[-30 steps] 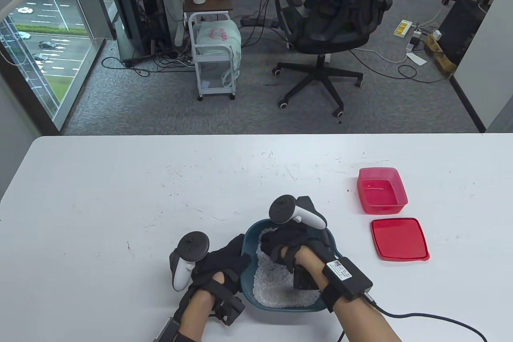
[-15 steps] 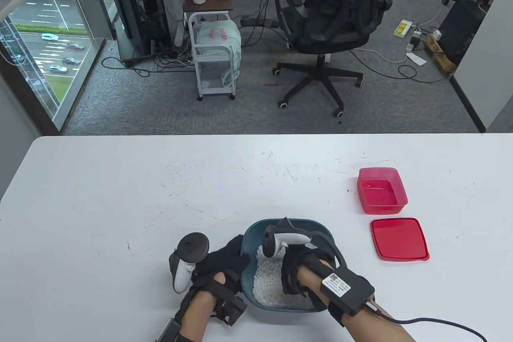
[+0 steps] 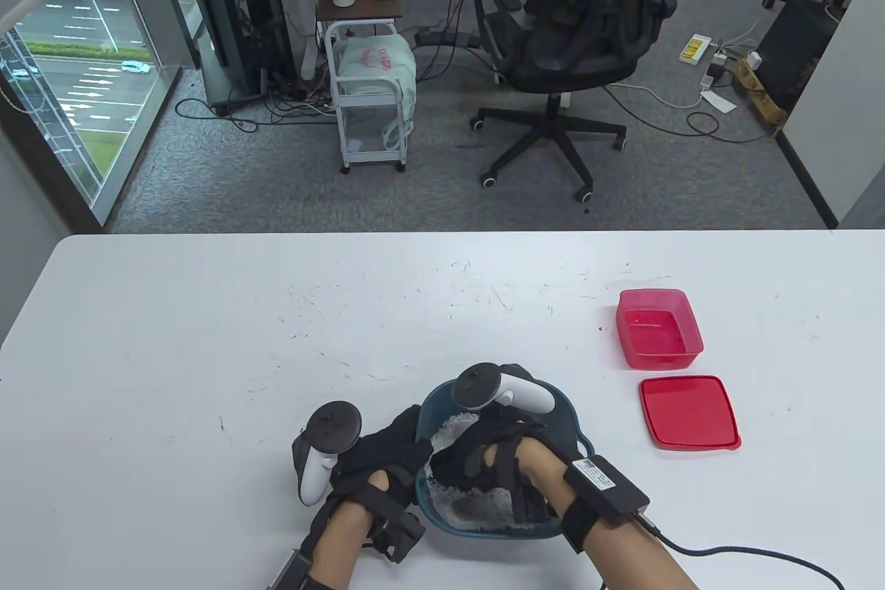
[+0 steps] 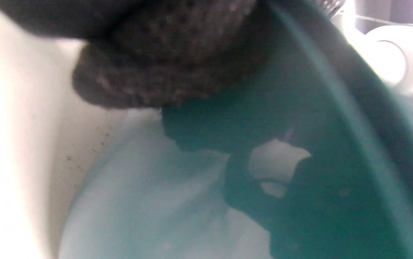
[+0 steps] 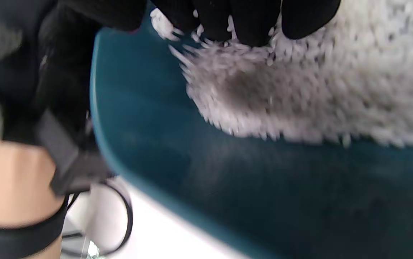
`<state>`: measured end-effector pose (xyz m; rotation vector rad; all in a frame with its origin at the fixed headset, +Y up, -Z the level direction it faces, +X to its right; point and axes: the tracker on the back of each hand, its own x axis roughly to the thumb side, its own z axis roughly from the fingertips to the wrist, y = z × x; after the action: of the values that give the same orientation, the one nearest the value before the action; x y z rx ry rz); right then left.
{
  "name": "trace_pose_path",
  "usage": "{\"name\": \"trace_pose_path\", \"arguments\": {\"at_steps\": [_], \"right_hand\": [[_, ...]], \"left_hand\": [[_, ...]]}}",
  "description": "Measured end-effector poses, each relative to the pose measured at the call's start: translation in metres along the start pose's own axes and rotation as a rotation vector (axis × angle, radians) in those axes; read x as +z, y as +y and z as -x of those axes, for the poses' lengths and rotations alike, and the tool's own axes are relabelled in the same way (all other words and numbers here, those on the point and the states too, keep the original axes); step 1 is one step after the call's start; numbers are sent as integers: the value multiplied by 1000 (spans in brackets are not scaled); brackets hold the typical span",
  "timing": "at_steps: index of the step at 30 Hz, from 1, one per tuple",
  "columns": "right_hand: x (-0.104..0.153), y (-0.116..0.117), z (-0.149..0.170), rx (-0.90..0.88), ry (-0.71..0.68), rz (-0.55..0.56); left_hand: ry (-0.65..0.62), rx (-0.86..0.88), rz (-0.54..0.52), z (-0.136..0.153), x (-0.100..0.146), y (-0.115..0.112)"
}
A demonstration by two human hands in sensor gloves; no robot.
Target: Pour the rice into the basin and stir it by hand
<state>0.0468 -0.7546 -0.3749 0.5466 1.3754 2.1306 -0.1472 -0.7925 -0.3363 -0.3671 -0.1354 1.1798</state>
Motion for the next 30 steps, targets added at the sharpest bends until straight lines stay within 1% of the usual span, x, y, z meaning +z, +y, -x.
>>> {"name": "trace_pose_path", "arguments": {"at_steps": [2, 4, 6, 8, 10, 11, 13, 16, 17, 19, 21, 23, 24, 26, 27, 30], "right_hand": [[-1, -11, 2, -26, 28, 81], [0, -18, 2, -13, 69, 169], [3, -24, 2, 43, 126, 247], [7, -26, 1, 139, 220, 304], [12, -27, 2, 268, 345, 342], [13, -27, 3, 304, 393, 342], [15, -25, 7, 414, 519, 301], [17, -19, 11, 498, 590, 253], [18, -15, 12, 509, 605, 207], [18, -5, 13, 530, 615, 181], [17, 8, 12, 586, 607, 133], [17, 19, 12, 567, 586, 68], [17, 23, 13, 526, 547, 26], [18, 27, 11, 417, 392, -40], [18, 27, 9, 354, 289, -63], [16, 26, 7, 157, 83, -113]], "left_hand": [[-2, -2, 2, 0, 0, 0], [-7, -9, 2, -1, 0, 0], [-9, -10, 4, -1, 0, 0], [-12, -10, 6, -1, 0, 0], [-12, -12, 5, -1, 0, 0], [-11, -9, 6, -1, 0, 0], [-10, -12, 1, -1, 0, 0], [-5, -14, -7, -1, 0, 0], [-3, -10, -8, -1, 0, 0], [3, -5, -14, -1, 1, -1], [7, -13, -22, -2, 2, -2], [10, -16, -26, -3, 2, -2], [14, -11, -28, -3, 3, -2], [15, -8, -29, -3, 3, -2], [15, -7, -30, -3, 3, -2], [14, -9, -31, -3, 3, -2]]}}
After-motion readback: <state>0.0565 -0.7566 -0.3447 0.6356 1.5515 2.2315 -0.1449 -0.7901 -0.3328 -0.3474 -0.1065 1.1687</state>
